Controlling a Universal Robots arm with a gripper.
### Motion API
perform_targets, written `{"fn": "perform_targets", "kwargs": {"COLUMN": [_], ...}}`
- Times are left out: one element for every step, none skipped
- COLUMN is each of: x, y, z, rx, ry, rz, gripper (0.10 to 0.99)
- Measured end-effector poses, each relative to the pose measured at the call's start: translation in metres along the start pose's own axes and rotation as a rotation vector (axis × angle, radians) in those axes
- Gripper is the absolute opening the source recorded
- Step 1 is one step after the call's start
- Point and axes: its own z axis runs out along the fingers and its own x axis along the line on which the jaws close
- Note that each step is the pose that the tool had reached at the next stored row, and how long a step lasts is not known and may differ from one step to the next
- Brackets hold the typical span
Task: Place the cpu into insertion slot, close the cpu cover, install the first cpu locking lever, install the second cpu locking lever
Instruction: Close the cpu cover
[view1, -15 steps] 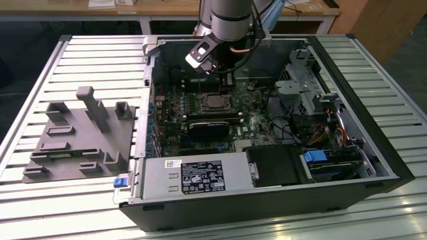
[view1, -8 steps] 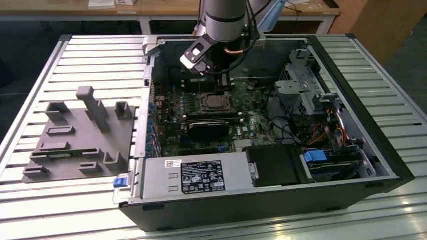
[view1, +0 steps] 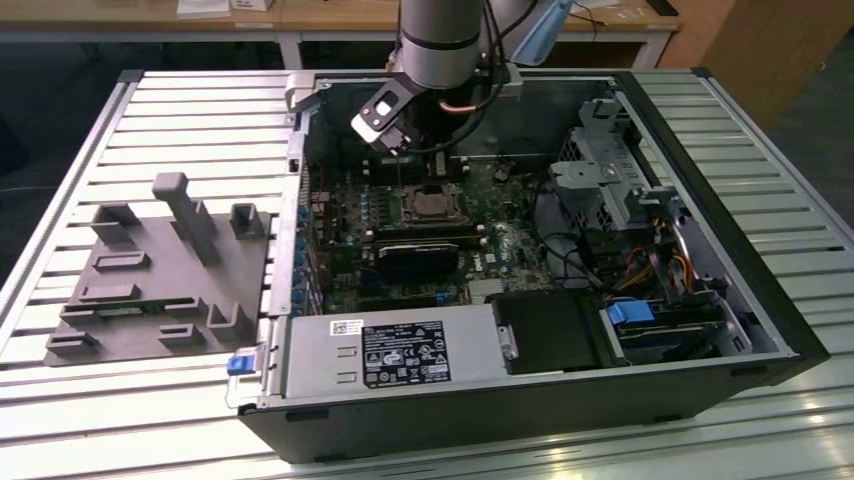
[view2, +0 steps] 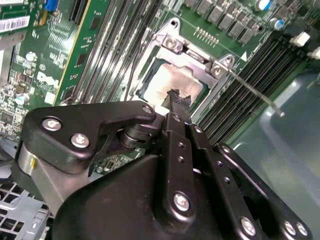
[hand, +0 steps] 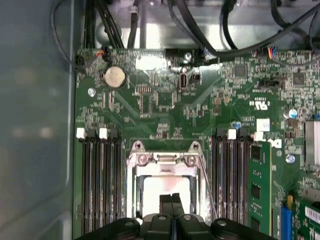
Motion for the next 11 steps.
{"fn": "perform_targets", "kwargs": {"x": [0.0,0.0,0.0,0.0,0.0,0.0,0.0,0.0,0.0,0.0,0.0], "y": [-0.0002,-0.0002,-0.0003,-0.0003,-0.0004,-0.0004,-0.0004,-0.0004,-0.0004,-0.0004,-0.0004], "z": [0.0,0.0,0.0,0.0,0.0,0.0,0.0,0.0,0.0,0.0,0.0], "rx": [0.0,0.0,0.0,0.0,0.0,0.0,0.0,0.001,0.001,0.001,0.001], "ry": [-0.0001,-0.0001,-0.0001,-0.0001,-0.0001,-0.0003,-0.0003,-0.0002,0.0003,0.0008,0.0008], "rz": [0.0,0.0,0.0,0.0,-0.001,-0.005,-0.016,-0.034,-0.052,-0.069,-0.086], "gripper": [0.106,0.106,0.106,0.106,0.106,0.106,0.106,0.106,0.106,0.106,0.106]}}
